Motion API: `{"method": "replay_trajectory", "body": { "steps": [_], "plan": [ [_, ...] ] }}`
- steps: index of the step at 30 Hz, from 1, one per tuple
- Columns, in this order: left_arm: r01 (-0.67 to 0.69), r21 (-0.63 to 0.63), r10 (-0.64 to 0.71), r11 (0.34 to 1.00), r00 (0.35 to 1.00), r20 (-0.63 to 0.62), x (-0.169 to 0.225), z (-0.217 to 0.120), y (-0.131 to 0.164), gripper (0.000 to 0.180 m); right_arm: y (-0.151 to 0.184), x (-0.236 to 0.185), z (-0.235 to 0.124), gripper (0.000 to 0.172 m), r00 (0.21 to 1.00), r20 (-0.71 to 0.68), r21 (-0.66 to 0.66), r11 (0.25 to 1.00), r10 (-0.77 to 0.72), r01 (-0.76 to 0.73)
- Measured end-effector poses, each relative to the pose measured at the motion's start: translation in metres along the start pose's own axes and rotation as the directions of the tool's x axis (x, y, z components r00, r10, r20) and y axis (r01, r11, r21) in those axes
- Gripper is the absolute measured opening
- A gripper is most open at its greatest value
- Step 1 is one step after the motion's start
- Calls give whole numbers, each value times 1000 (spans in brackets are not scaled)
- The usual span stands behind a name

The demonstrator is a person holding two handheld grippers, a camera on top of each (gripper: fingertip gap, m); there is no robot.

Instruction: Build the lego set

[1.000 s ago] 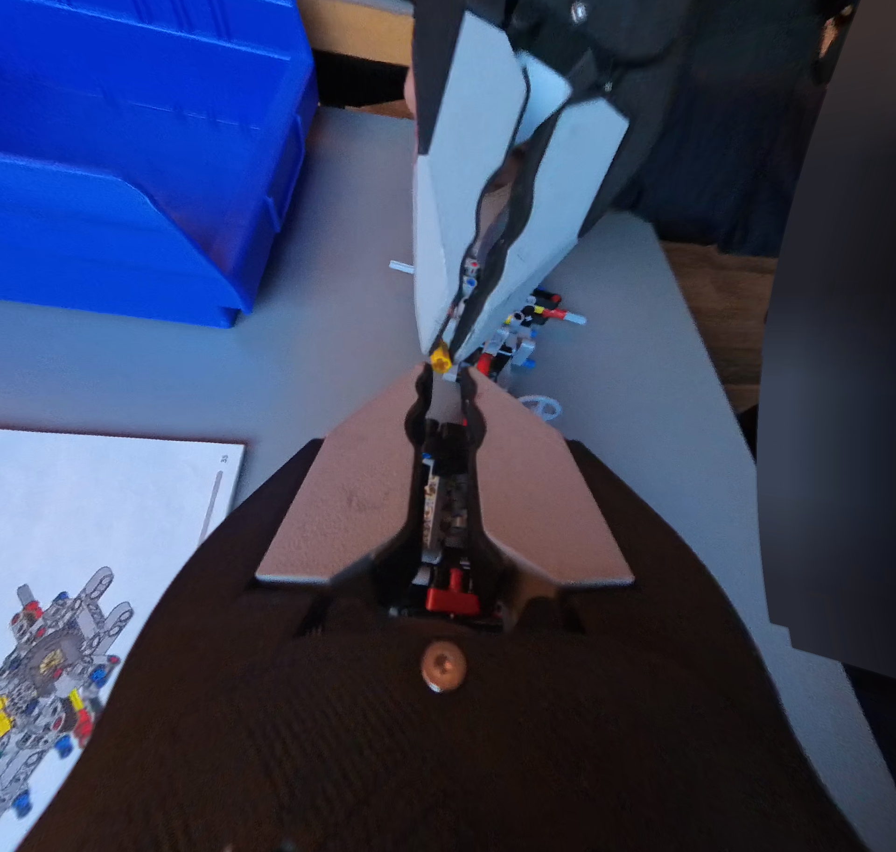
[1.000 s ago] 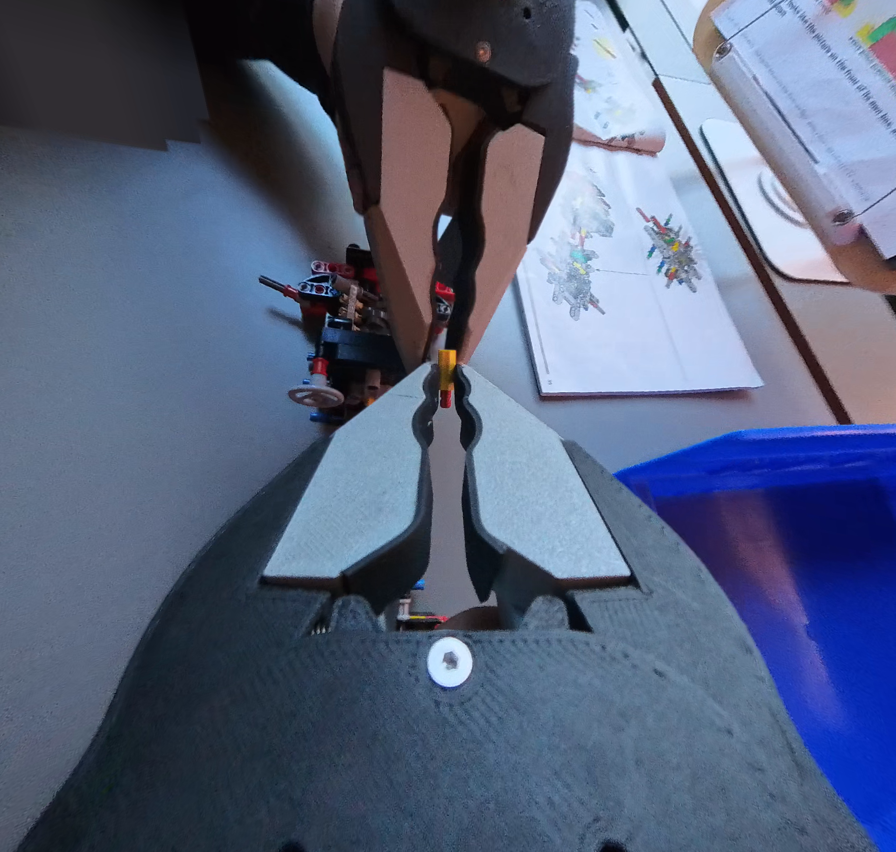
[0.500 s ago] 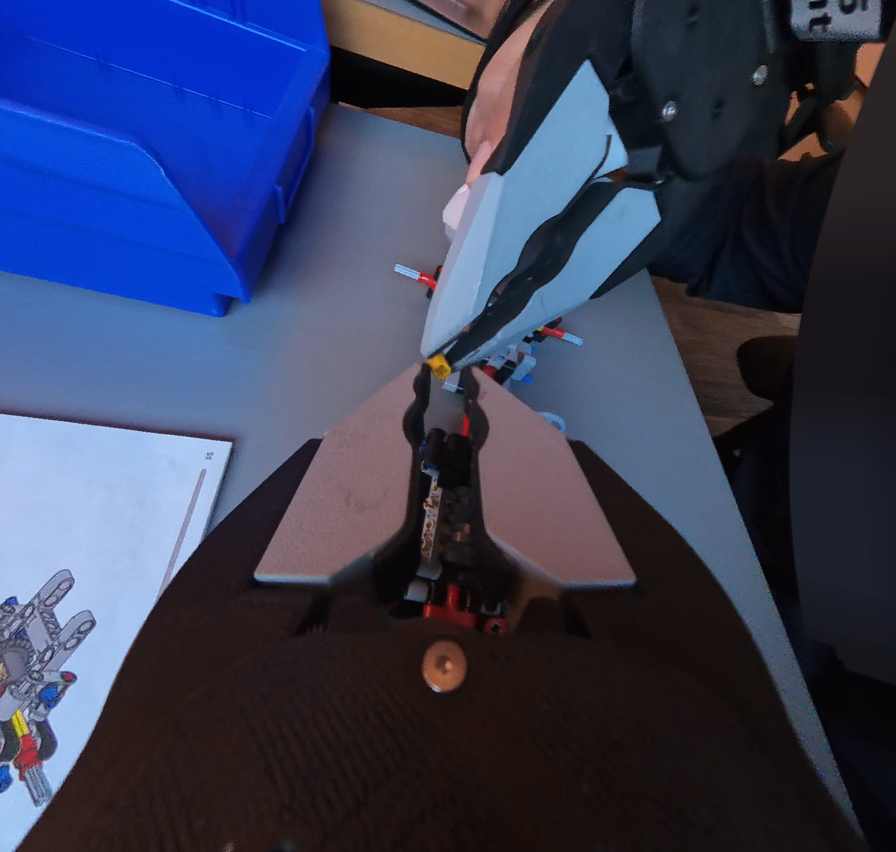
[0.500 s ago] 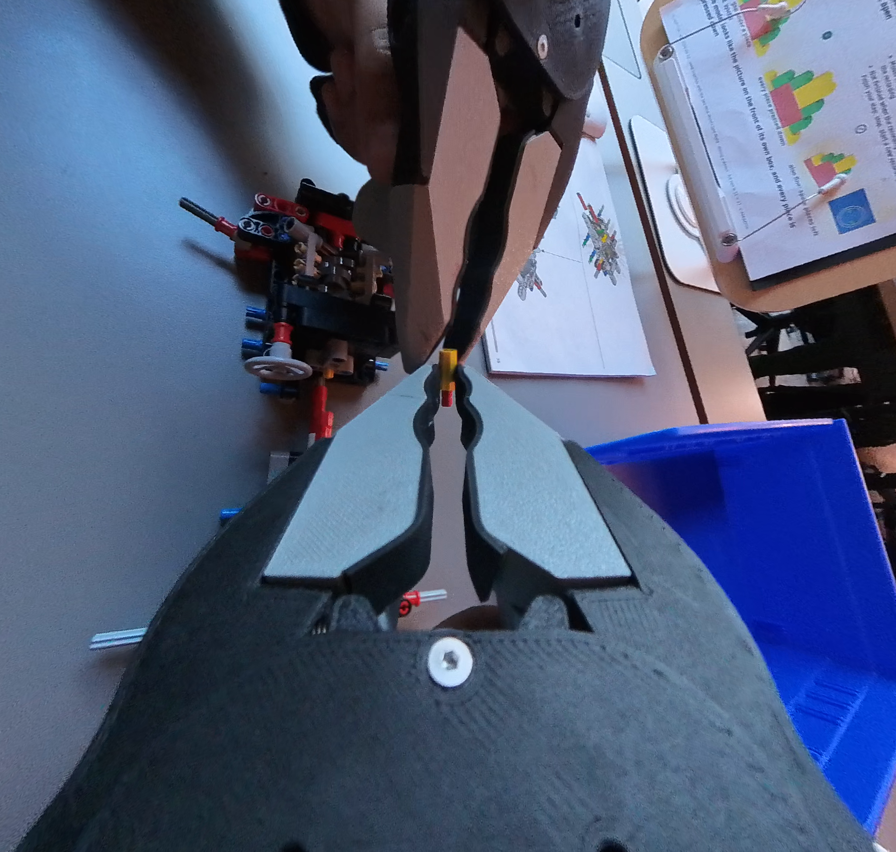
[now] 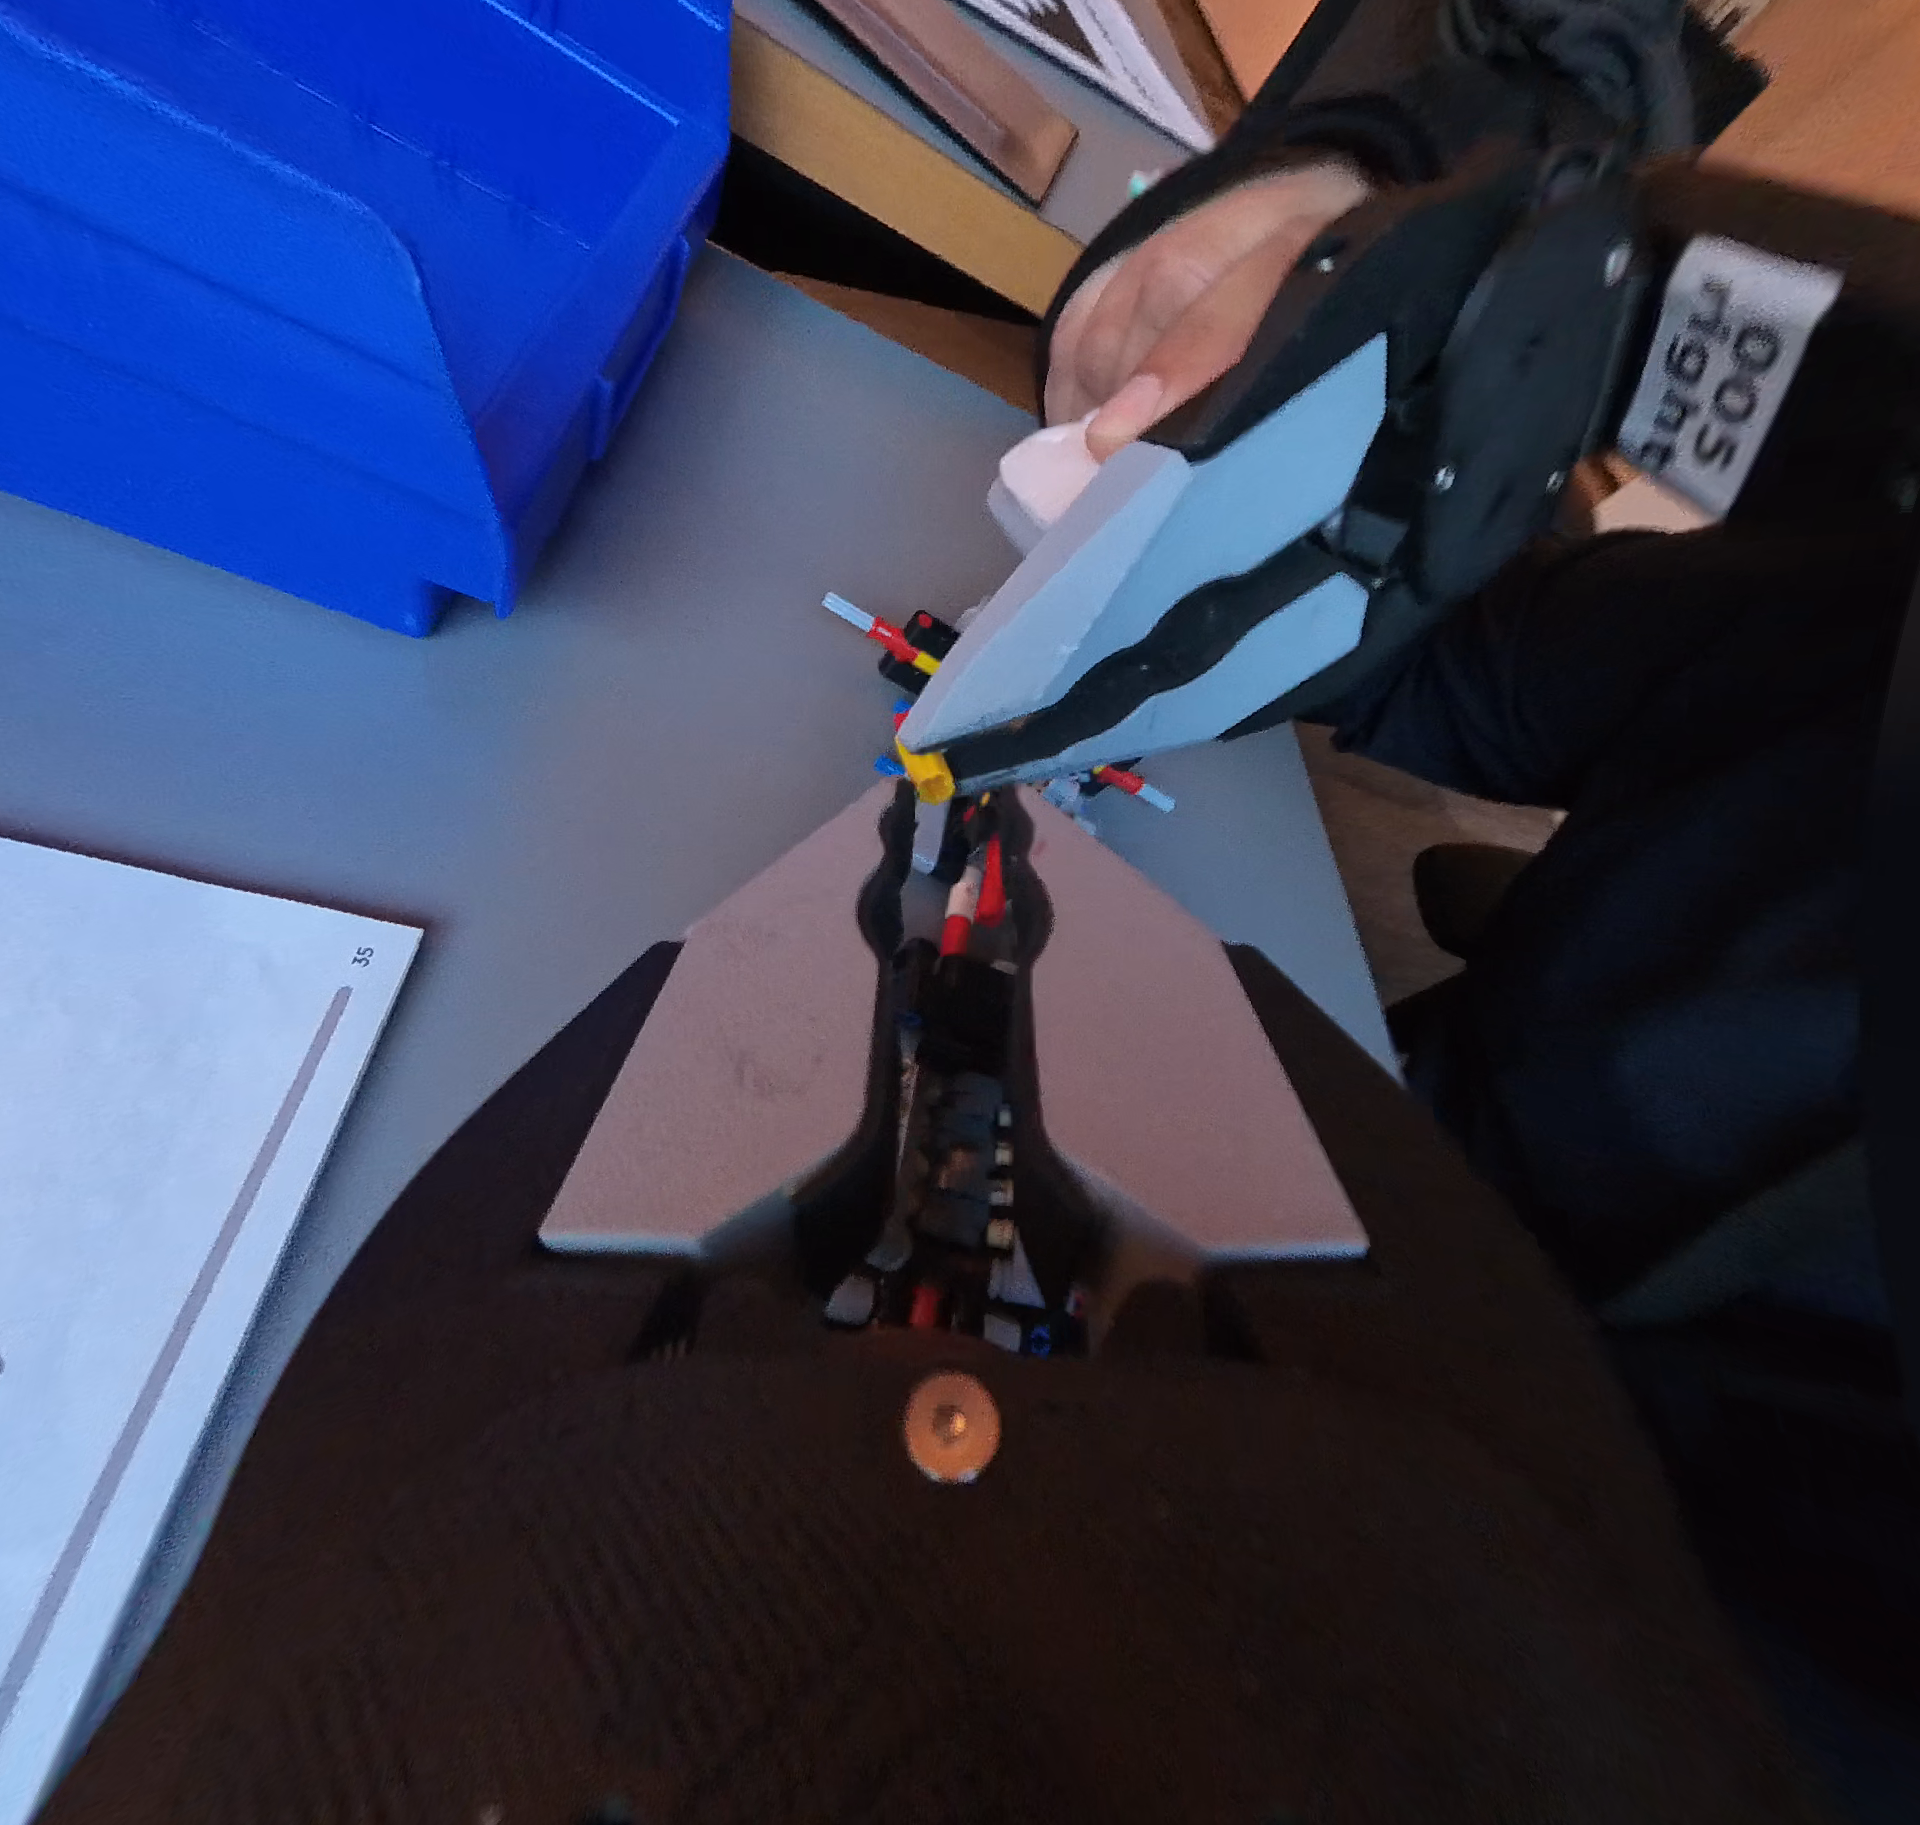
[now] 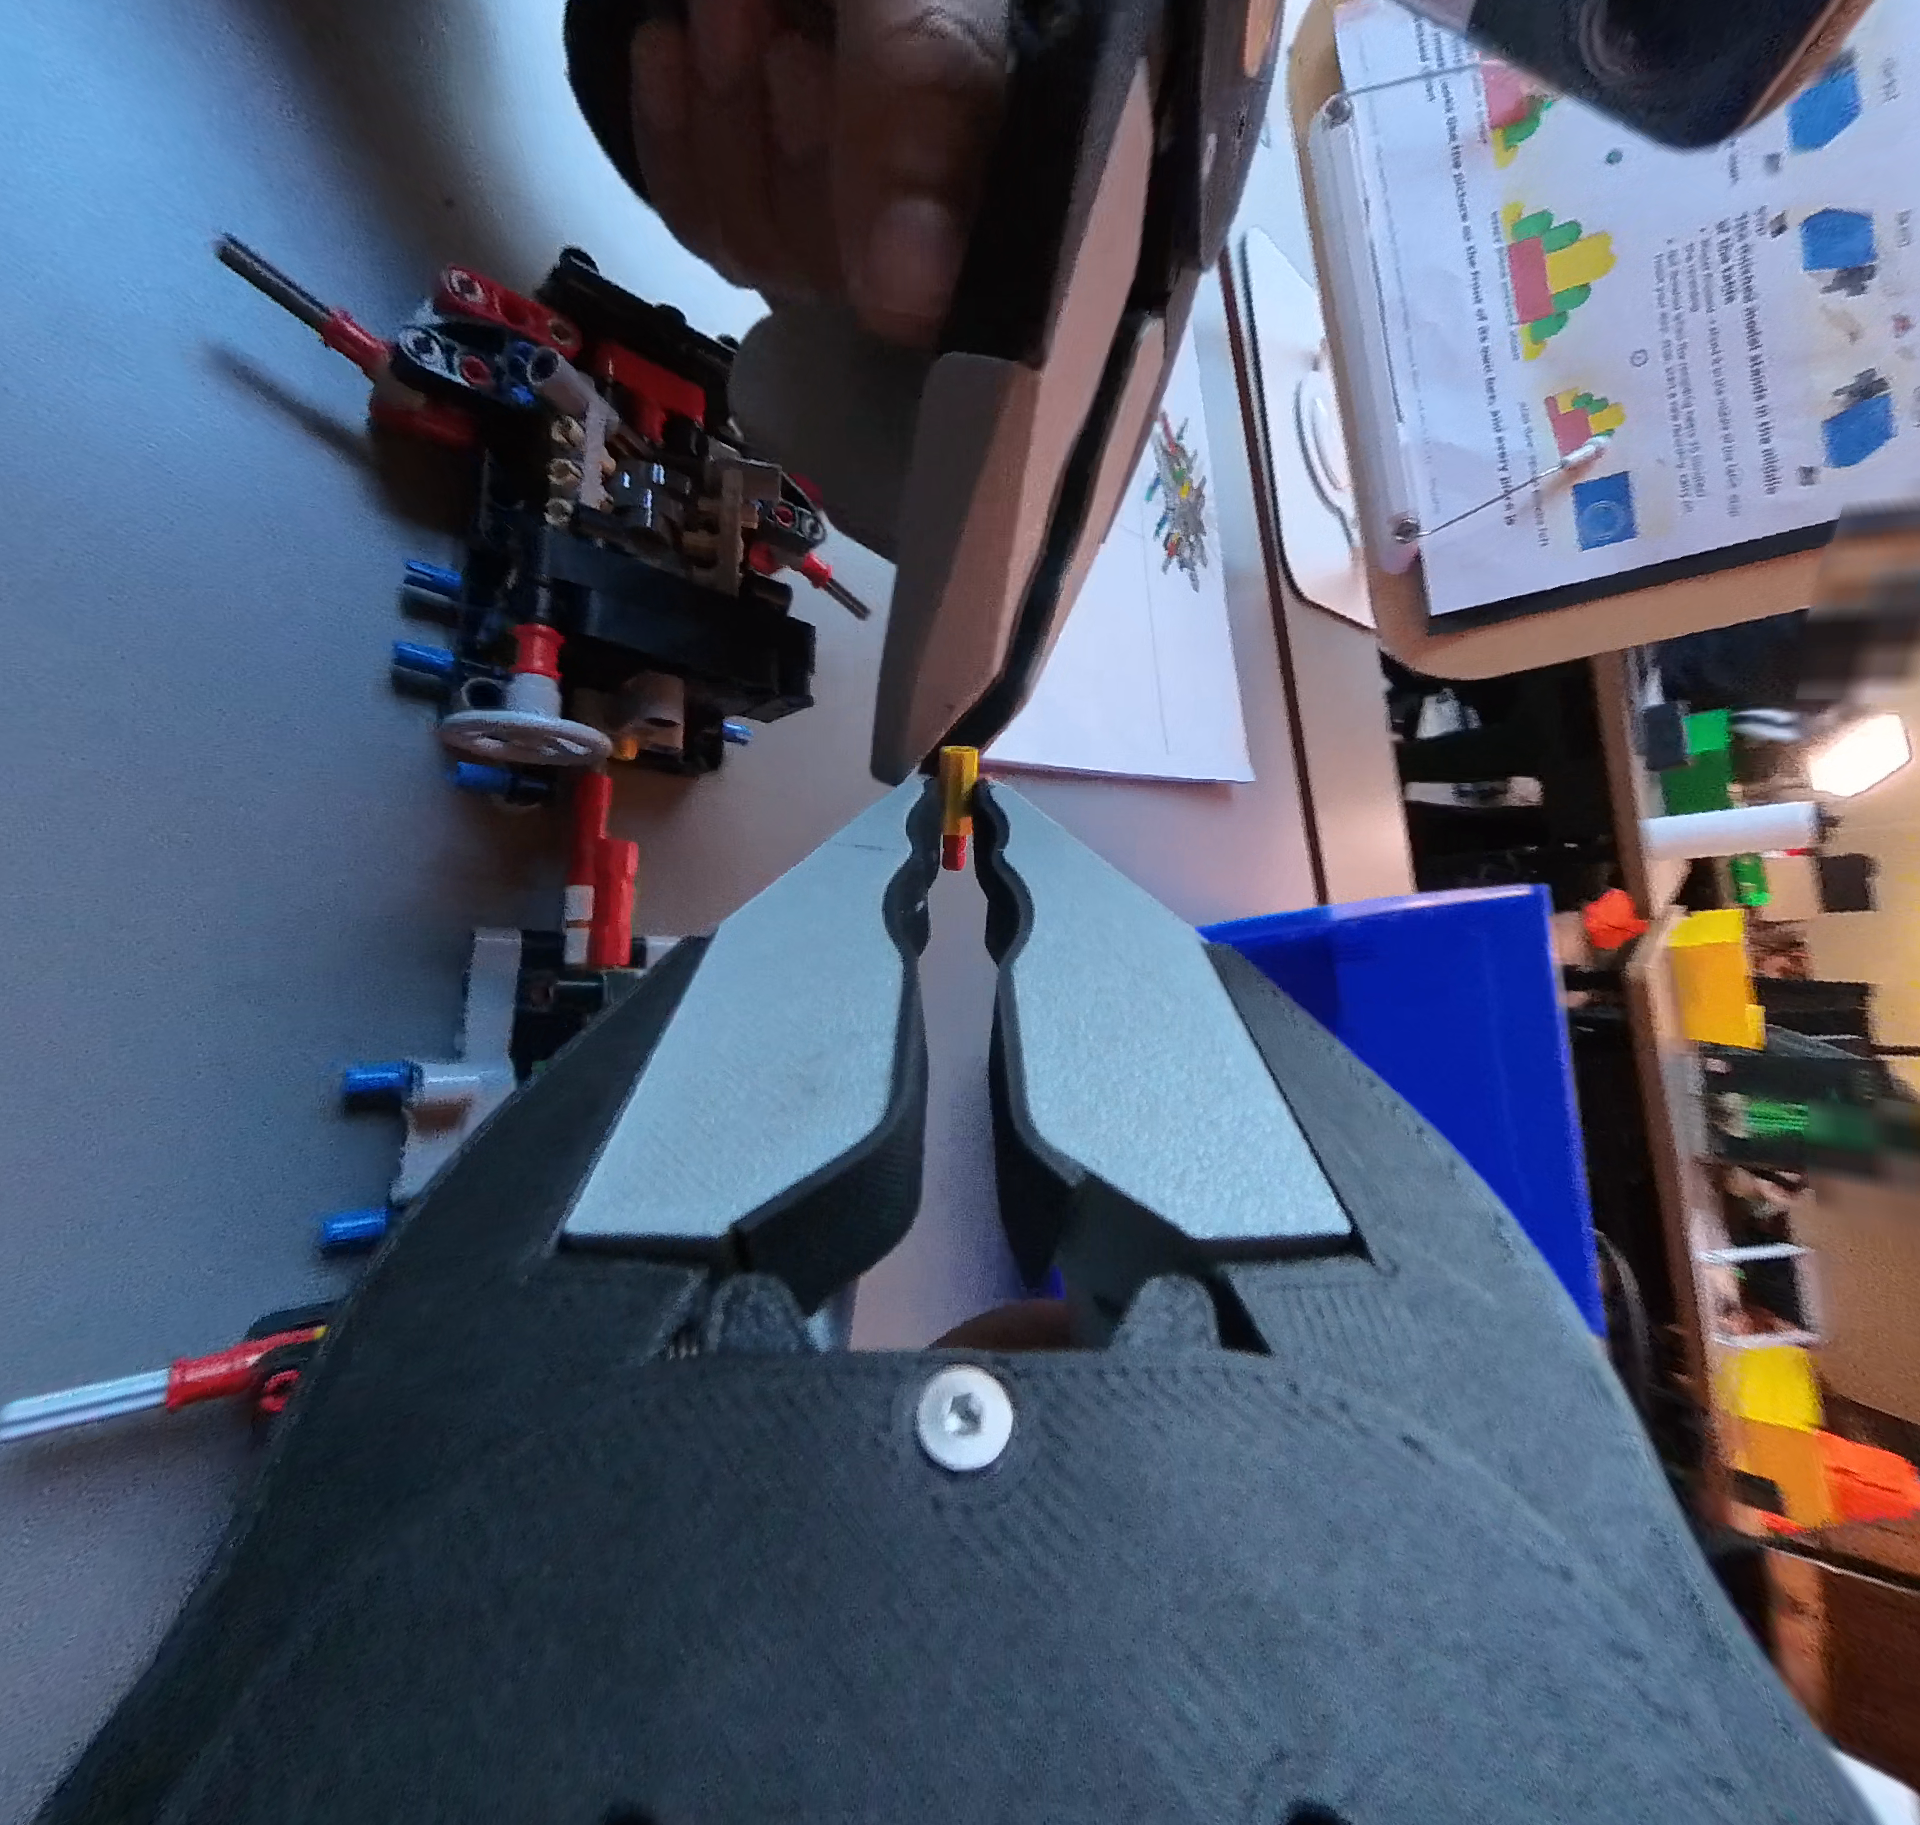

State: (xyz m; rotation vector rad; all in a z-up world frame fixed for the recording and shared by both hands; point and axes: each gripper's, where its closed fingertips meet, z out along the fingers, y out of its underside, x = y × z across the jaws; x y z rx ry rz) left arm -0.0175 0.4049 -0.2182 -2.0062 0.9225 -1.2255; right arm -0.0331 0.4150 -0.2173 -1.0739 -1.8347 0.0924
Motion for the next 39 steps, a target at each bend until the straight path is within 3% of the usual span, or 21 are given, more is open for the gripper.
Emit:
{"method": "replay_trajectory", "body": {
  "steps": [4, 13, 18, 20, 26, 32, 36, 39],
  "plan": [
    [98, 53, -96, 994, 995, -27, -6, -6, -6, 14, -2, 1, 1, 3, 996, -60, -28, 997, -72, 71],
    [57, 107, -60, 993, 998, 34, -13, -9, -12, 5, 0, 10, 6, 3, 985, -142, -80, 993, -101, 91],
    [-68, 95, 66, 993, 997, 28, -8, -15, -16, 4, -10, 8, -1, 13, 992, 2, 120, 985, 123, -122],
    [-154, 75, 152, 985, 988, 38, -7, -17, -15, 4, -14, 8, -10, 3, 969, 106, 197, 950, 224, -241],
    [-421, -16, 420, 907, 901, 111, -2, -18, -9, 4, -12, 6, -14, 2, 927, 216, 224, 908, 307, -354],
    [-343, 6, 342, 939, 938, 64, 4, -15, -8, 5, -12, 4, -11, 2, 934, 203, 222, 915, 293, -336],
    [-151, 57, 152, 987, 988, -20, 6, -16, -12, 4, -13, 4, -11, 8, 950, 173, 221, 930, 259, -294],
    [-60, 73, 66, 996, 995, -81, 7, -17, -12, 4, -14, 5, -11, 4, 949, 166, 220, 928, 267, -300]
  ]
}}
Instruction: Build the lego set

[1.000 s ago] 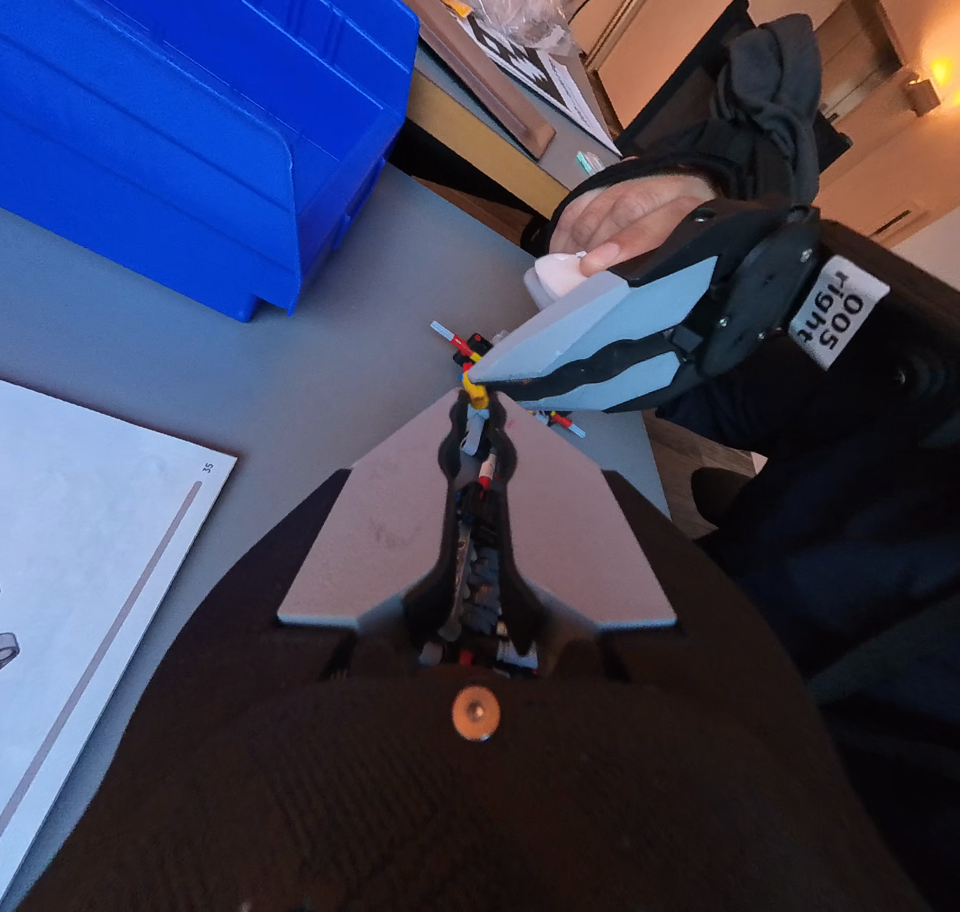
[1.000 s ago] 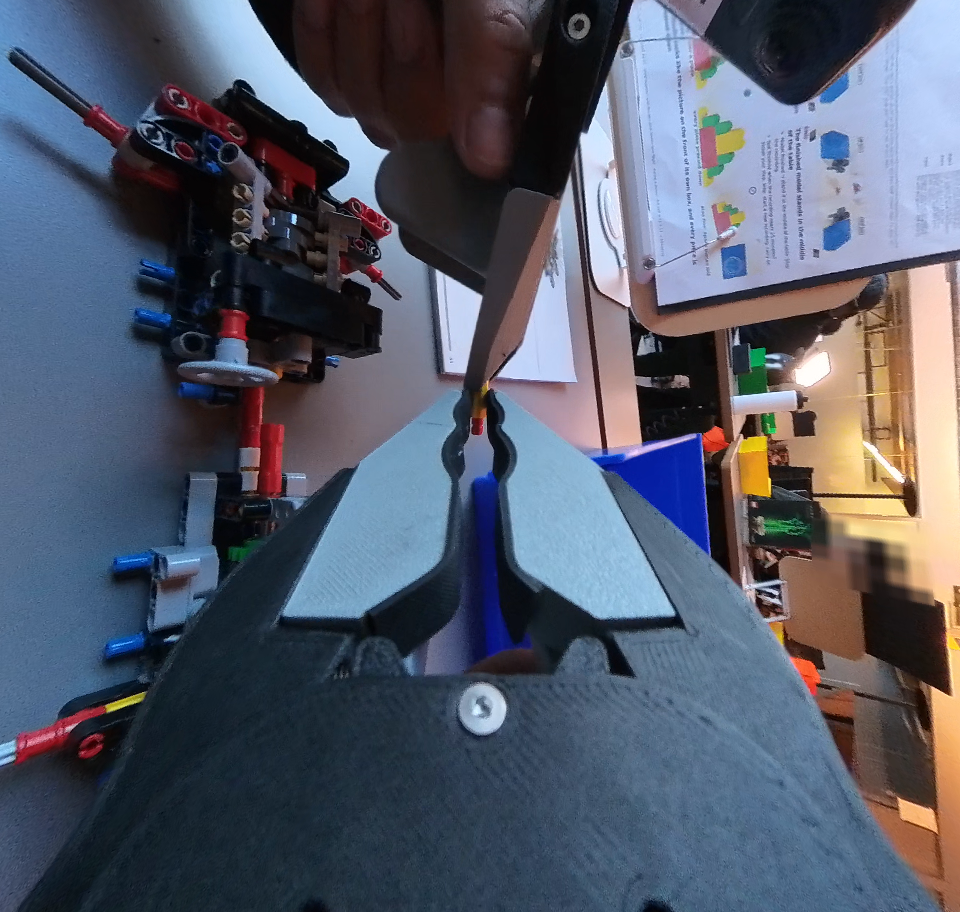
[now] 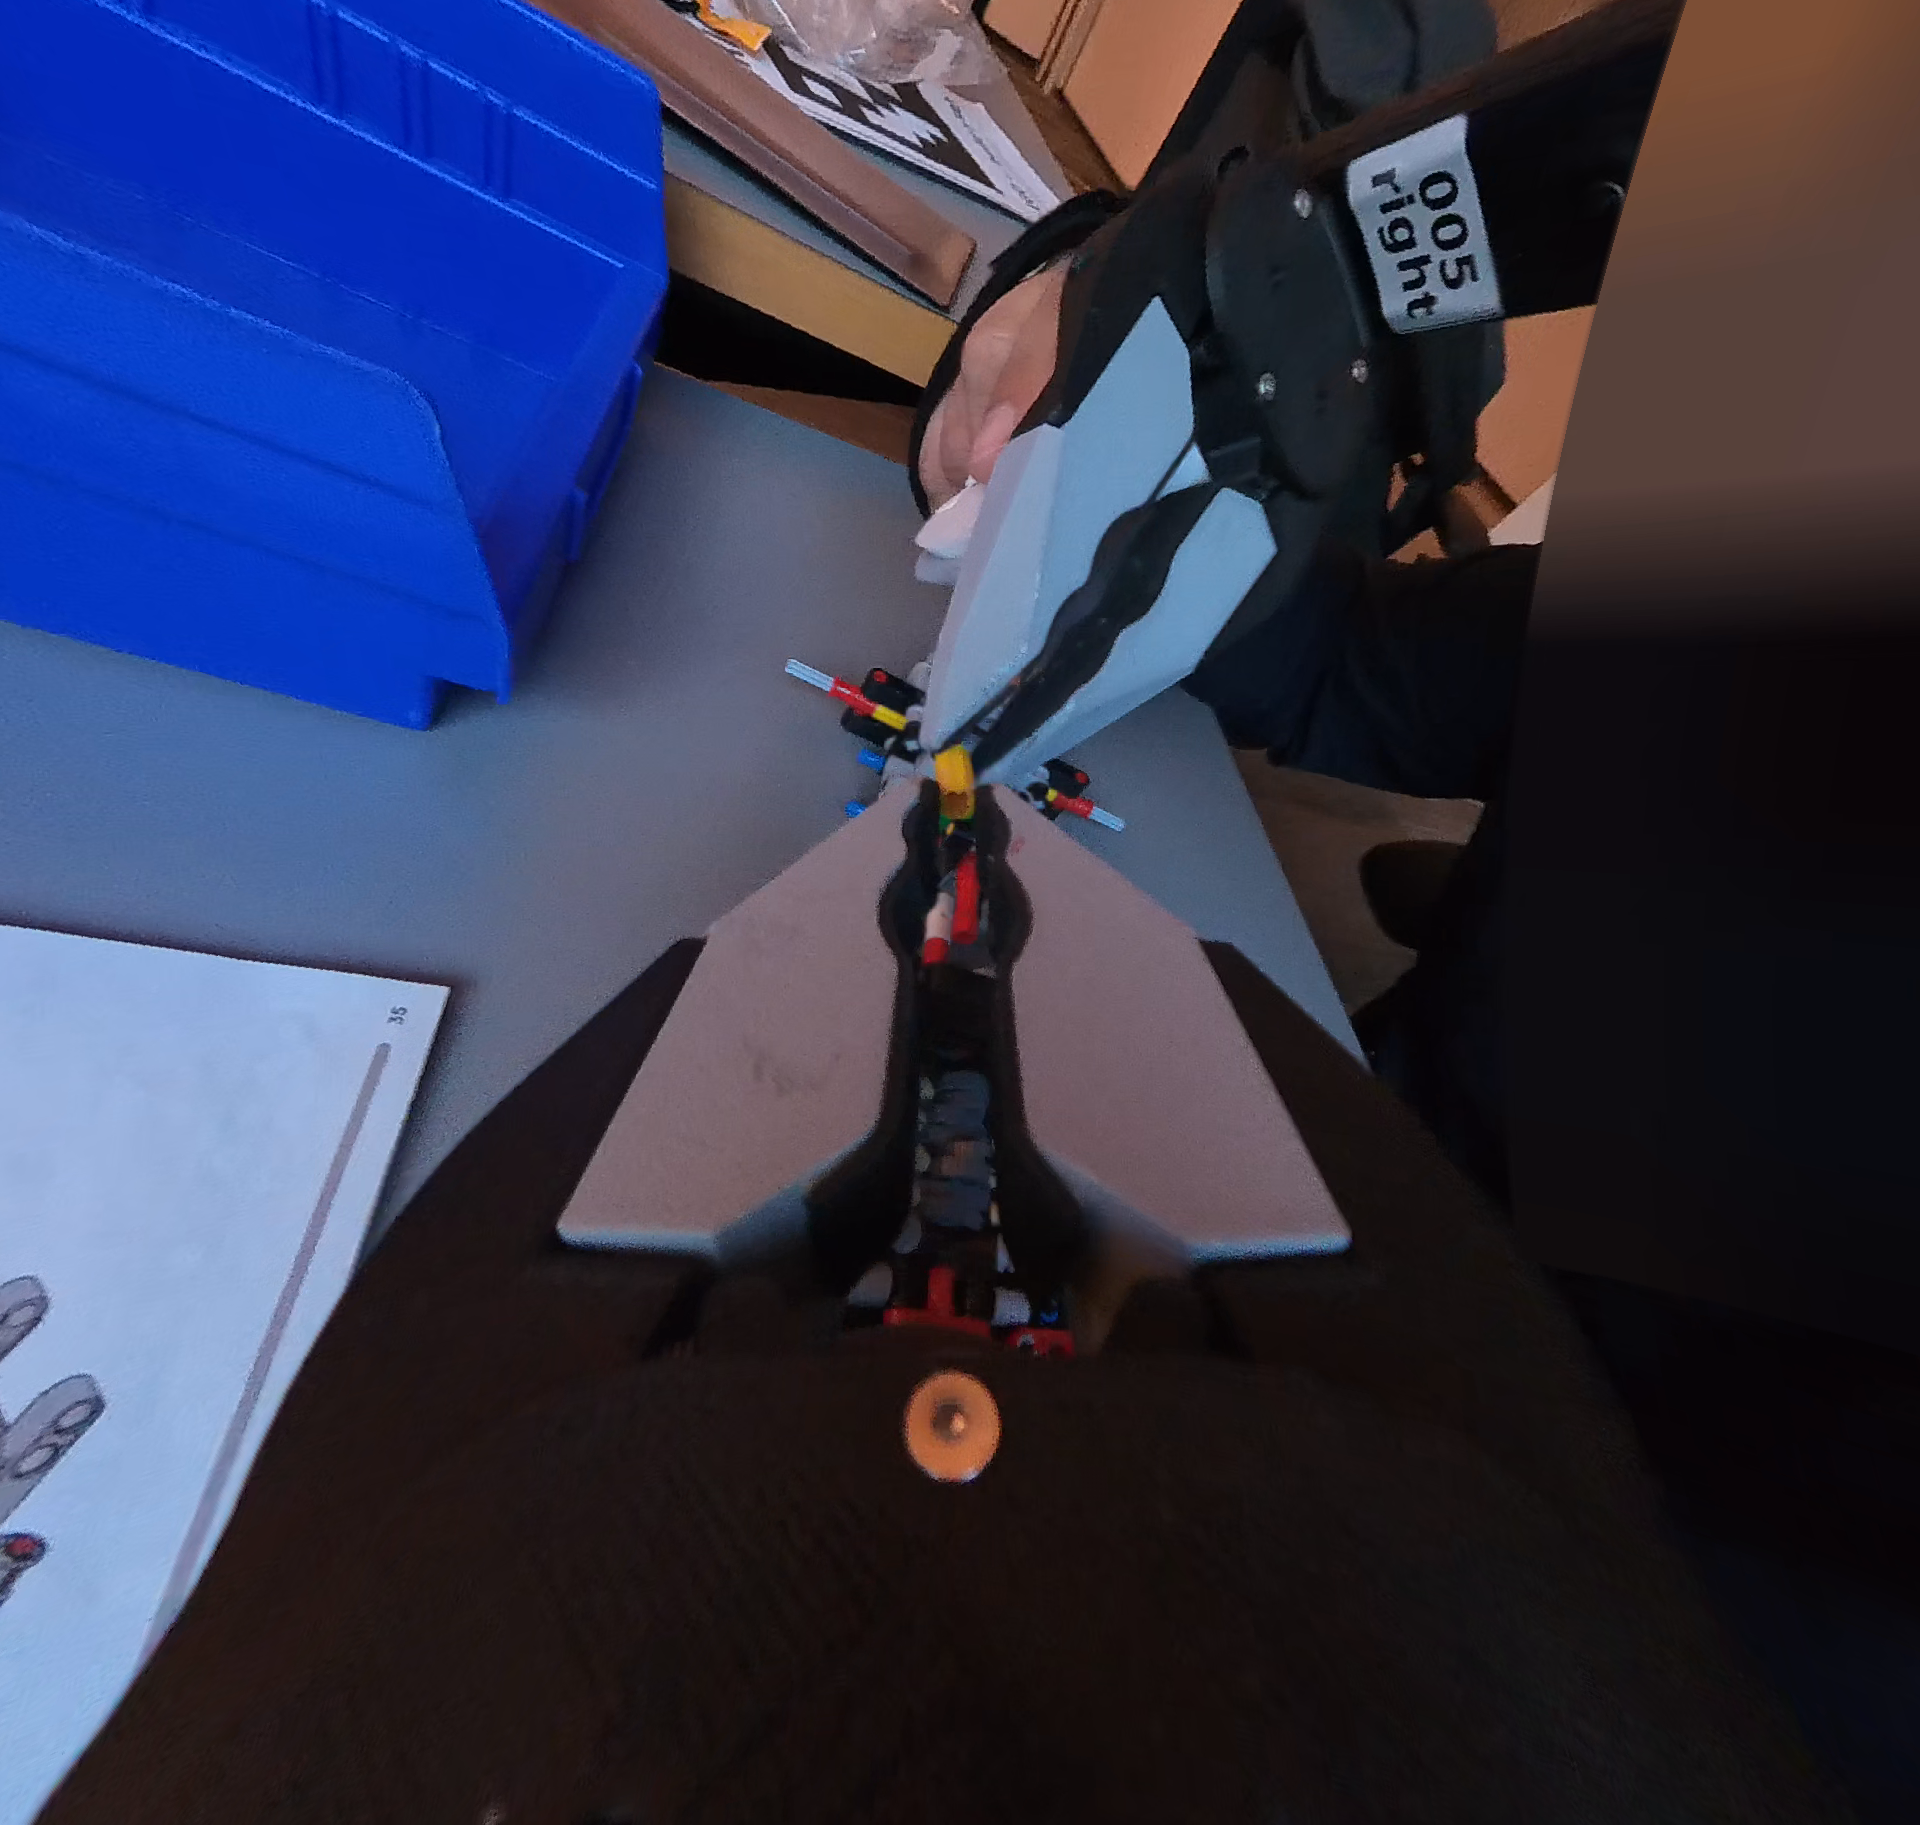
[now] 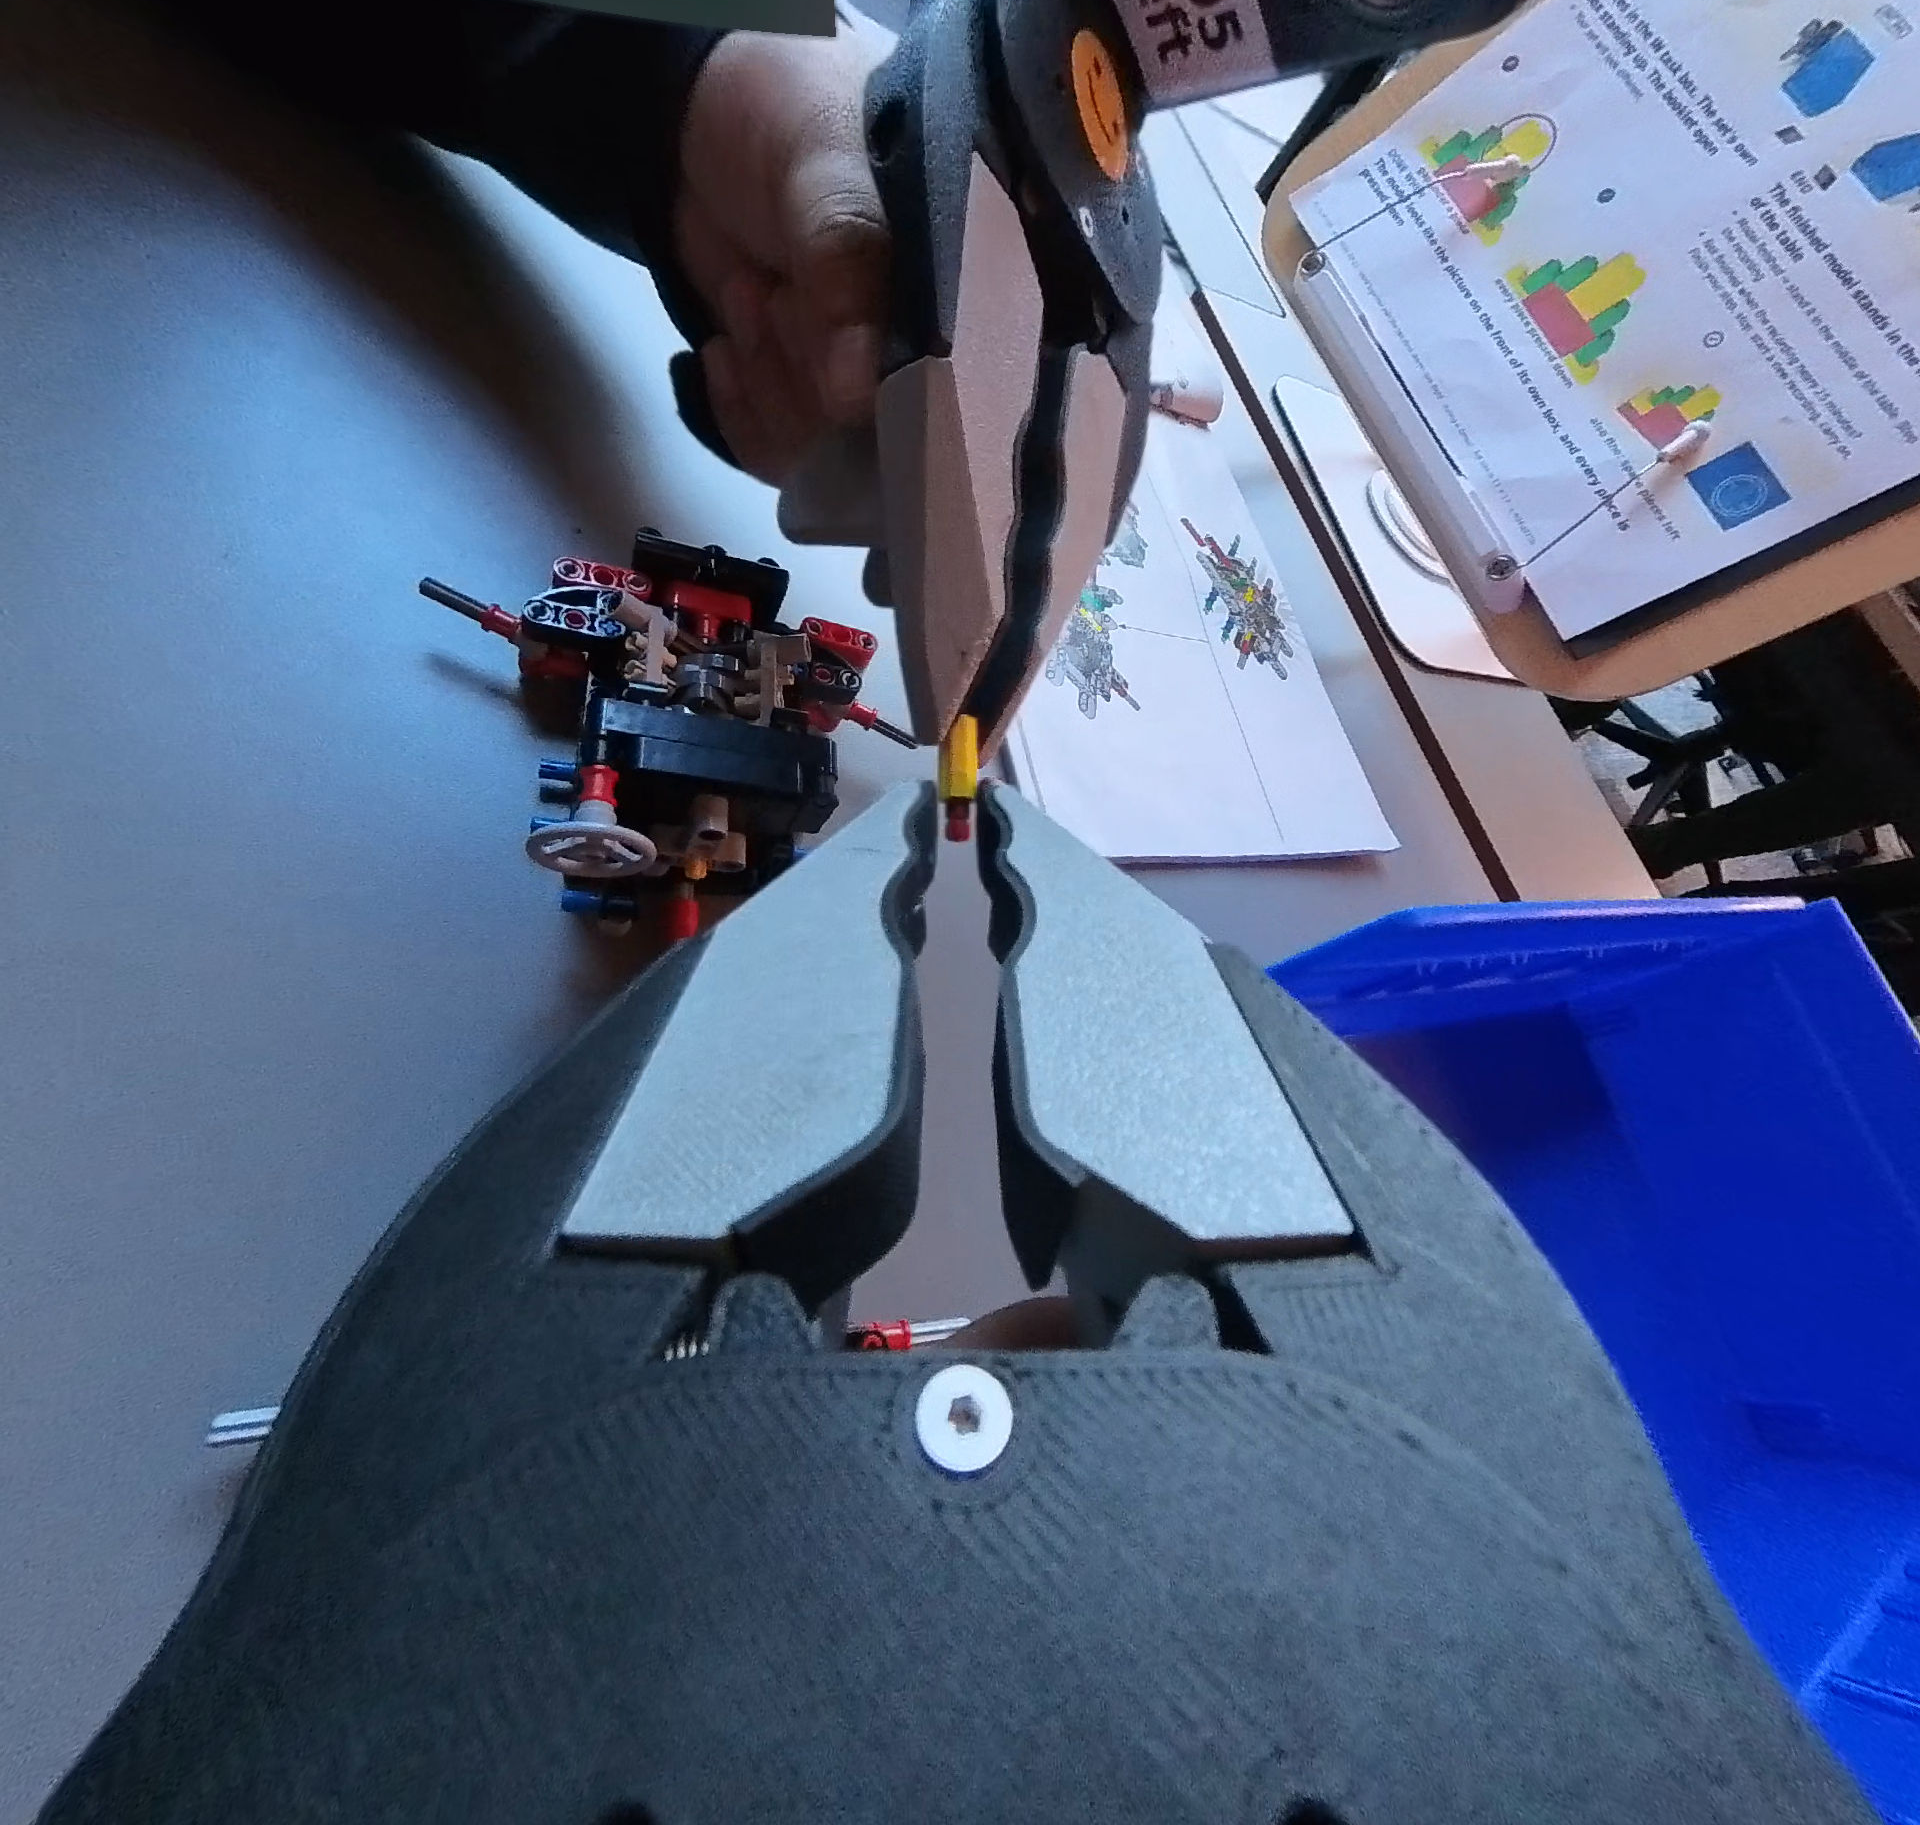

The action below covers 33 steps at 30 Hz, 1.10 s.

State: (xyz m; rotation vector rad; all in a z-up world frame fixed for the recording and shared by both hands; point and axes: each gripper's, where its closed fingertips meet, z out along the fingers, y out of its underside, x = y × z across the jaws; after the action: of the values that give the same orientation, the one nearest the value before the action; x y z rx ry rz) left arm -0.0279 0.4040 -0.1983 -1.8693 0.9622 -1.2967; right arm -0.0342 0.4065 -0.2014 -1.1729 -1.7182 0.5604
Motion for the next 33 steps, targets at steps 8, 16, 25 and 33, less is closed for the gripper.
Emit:
{"method": "replay_trajectory", "body": {
  "steps": [8, 16, 25, 33],
  "plan": [
    [69, -2, -69, 998, 997, -37, 1, 1, 2, 5, 1, -1, 1, 3, 1000, 12, -7, 1000, 5, -5],
    [-154, -308, 193, 939, 976, 102, -8, -7, 36, 61, 32, -20, 5, 3, 976, 168, -170, 980, 135, -107],
    [-272, -510, 359, 816, 930, 78, 4, 6, 76, 66, 49, -45, 11, 3, 919, 308, -295, 943, 245, -152],
    [-268, -510, 358, 817, 930, 86, 2, 8, 78, 61, 45, -60, 9, 3, 853, 464, -341, 937, 239, -77]
  ]
}}
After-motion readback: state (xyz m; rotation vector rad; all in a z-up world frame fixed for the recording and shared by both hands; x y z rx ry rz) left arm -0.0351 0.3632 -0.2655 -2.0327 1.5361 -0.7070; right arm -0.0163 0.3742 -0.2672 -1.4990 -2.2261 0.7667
